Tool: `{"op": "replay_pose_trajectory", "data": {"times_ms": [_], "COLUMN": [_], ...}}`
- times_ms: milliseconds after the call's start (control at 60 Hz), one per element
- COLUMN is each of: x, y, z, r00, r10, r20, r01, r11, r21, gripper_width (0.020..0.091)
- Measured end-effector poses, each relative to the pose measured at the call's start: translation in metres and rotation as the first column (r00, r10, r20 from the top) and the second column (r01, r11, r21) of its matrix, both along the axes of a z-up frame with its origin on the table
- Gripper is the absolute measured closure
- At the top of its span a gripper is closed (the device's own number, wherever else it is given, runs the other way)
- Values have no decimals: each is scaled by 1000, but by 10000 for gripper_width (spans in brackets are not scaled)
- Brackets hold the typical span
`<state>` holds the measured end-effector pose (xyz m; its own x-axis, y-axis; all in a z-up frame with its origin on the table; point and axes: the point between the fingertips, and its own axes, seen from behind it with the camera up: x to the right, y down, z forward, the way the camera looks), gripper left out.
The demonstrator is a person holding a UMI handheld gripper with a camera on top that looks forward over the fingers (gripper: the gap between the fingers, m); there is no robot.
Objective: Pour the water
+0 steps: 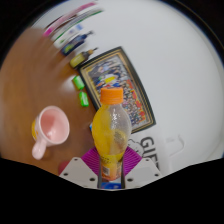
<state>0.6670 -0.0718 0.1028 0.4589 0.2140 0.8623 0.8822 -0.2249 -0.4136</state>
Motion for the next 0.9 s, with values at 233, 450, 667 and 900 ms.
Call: {"op": "replay_pose_trajectory", "data": {"times_ms": [233,450,667,900], "x": [2,17,32,41], "y": [-11,-8,-9,-23], "z": [-31,-89,-119,-129], "r00": [753,541,466,429], "r10": [-113,-193,-195,-287], "r20": [-648,-818,-863,-857], "r01": [49,51,77,119], "r11": [992,979,981,958], "r21": [-116,-197,-180,-261], "gripper_width": [847,843,794,380]}}
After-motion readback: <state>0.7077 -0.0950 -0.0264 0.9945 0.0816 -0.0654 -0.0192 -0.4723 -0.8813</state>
